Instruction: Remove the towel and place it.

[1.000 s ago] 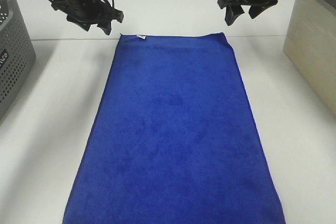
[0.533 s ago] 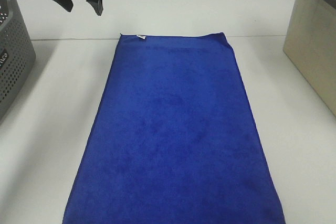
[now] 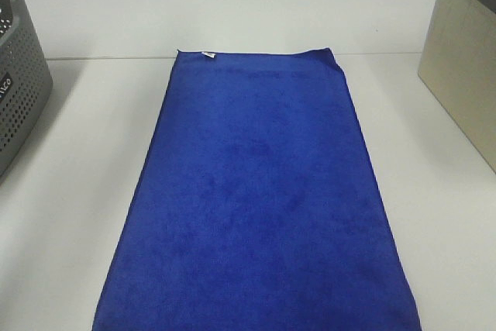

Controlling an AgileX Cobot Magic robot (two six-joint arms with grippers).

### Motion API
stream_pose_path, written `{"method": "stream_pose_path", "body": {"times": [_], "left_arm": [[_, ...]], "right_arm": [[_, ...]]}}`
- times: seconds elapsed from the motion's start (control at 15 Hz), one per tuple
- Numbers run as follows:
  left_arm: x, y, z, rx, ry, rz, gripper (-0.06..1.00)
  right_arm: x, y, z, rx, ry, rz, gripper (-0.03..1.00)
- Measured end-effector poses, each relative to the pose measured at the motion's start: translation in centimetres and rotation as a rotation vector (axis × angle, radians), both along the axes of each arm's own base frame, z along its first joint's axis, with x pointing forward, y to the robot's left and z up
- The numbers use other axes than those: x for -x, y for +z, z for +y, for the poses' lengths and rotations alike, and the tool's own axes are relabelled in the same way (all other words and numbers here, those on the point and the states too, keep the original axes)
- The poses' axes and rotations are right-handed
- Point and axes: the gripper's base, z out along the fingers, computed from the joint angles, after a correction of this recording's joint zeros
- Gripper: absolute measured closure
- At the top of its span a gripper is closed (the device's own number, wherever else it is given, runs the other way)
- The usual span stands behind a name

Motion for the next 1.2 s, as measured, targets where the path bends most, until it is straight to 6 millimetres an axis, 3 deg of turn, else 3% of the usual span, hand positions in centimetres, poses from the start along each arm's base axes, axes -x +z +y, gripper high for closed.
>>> {"method": "stream_pose_path", "body": {"times": [0.27,0.47,0.53,0.67,0.87,1.2], "left_arm": [[7.3,3.5,2.1,0.011,0.044,-0.009,0.25],[14.5,5.2,4.4,-0.007,0.116,-0.044,0.25],[15.8,5.3,4.8,-0.006,0.118,-0.051,0.25],[20.3,5.2,5.9,0.011,0.134,-0.064,0.25],[26.8,4.0,7.4,0.053,0.175,-0.099,0.25],[34.0,-0.3,9.3,0.061,0.180,-0.135,0.25]], "right_arm": [[11.3,1.2,-2.3,-0.026,-0.036,-0.063,0.24],[17.2,0.9,-3.5,-0.043,-0.038,-0.136,0.24],[18.4,0.9,-3.6,-0.057,-0.035,-0.152,0.24],[22.5,0.5,-4.4,-0.082,-0.032,-0.233,0.24],[26.8,0.0,-5.7,-0.058,-0.050,-0.354,0.24],[32.0,-0.3,-6.3,-0.129,-0.020,-0.518,0.24]]}}
